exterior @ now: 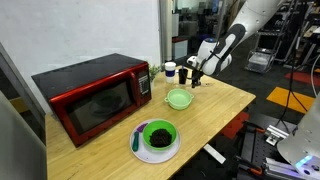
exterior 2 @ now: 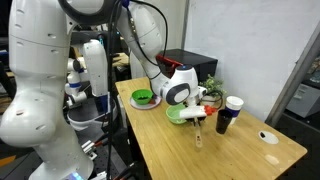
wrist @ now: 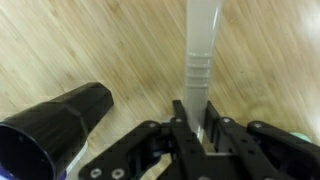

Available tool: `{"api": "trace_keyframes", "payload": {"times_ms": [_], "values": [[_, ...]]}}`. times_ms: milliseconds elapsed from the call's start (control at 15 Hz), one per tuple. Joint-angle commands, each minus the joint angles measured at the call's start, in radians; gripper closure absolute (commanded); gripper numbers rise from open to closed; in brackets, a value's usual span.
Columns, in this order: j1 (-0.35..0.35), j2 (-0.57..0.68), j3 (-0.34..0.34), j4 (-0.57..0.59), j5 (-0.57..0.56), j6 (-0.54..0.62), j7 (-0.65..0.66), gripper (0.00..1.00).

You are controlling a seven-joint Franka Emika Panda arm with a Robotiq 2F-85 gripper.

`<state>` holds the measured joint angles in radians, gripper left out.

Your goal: Remove the black cup from the light green pot, use the ladle to scoop out some of the contents in the green bowl into the pot

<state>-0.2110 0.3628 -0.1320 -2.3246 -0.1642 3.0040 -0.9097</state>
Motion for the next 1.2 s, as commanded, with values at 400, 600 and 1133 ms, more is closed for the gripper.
{"api": "trace_keyframes", "payload": {"times_ms": [400, 600, 1133], "values": [[0.461, -0.200, -0.497, -0.097, -0.667, -0.036, 0.576, 0.94], [0.545, -0.250, -0.537, -0.091, -0.828, -0.169, 0.735, 0.94], [0.587, -0.260, -0.211, -0.073, -0.900, -0.789, 0.944, 0.94]]}}
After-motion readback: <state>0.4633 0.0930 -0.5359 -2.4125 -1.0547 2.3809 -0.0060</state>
